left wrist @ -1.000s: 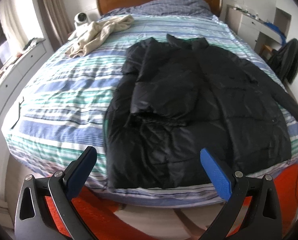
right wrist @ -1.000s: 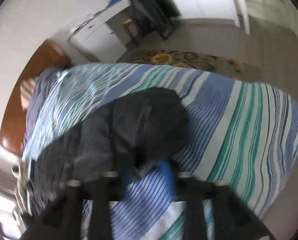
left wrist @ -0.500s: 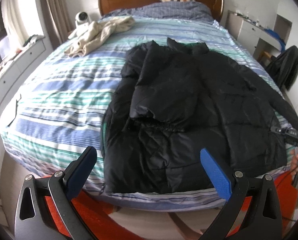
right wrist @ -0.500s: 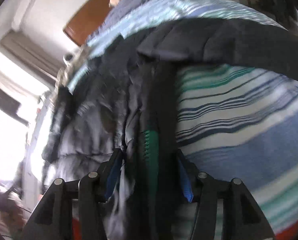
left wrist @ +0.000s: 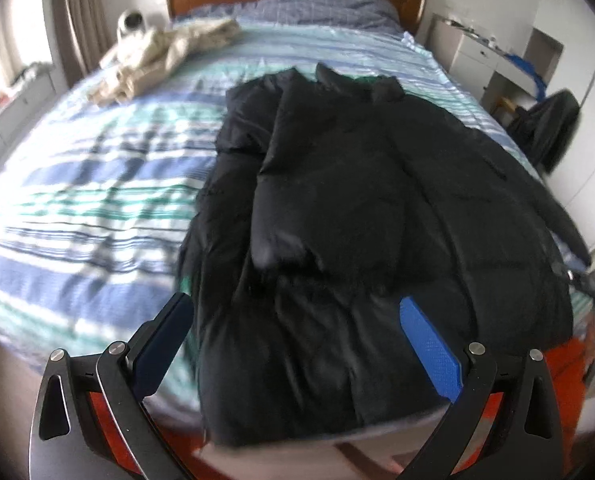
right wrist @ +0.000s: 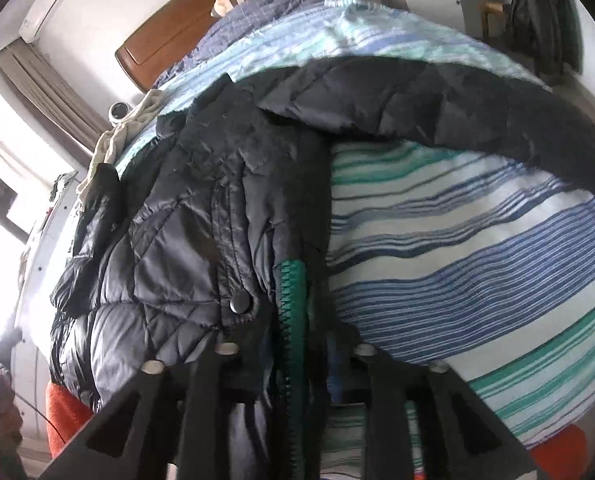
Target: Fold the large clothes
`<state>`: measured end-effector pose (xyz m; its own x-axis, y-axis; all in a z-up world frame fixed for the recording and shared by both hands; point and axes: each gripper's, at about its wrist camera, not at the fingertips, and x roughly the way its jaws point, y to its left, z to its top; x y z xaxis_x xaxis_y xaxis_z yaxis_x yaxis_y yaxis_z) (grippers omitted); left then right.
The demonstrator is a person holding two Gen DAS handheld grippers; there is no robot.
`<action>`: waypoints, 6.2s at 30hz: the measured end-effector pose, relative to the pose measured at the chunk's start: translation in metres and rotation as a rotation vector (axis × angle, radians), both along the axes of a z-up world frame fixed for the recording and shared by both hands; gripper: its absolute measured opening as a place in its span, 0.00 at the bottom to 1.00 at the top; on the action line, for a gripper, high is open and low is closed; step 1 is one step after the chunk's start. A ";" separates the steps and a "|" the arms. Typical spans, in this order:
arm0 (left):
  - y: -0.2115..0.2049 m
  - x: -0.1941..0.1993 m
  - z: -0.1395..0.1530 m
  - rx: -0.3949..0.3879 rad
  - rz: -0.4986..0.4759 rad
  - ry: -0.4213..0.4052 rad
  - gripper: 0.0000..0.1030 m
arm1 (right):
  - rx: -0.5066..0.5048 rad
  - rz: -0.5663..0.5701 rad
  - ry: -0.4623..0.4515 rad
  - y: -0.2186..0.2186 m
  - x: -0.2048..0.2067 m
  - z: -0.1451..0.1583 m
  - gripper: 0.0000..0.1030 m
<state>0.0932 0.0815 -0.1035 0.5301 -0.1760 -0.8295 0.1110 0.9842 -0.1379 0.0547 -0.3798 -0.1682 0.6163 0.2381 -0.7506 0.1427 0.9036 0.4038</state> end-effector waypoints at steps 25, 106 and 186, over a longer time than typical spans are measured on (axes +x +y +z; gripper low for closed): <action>0.220 0.093 0.070 0.457 0.397 -0.104 0.19 | -0.171 -0.054 -0.197 0.025 -0.050 0.066 0.45; -0.017 -0.030 0.028 -0.029 0.016 -0.243 1.00 | -0.195 -0.267 -0.169 -0.041 -0.069 0.054 0.58; -0.110 0.103 0.002 -0.057 -0.210 -0.053 0.10 | -0.160 0.170 -0.284 0.078 0.005 0.070 0.69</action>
<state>0.1960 -0.0282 -0.1014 0.5195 -0.3333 -0.7868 0.3212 0.9294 -0.1816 0.0598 -0.3018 -0.0981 0.7674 0.2489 -0.5910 -0.1128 0.9596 0.2576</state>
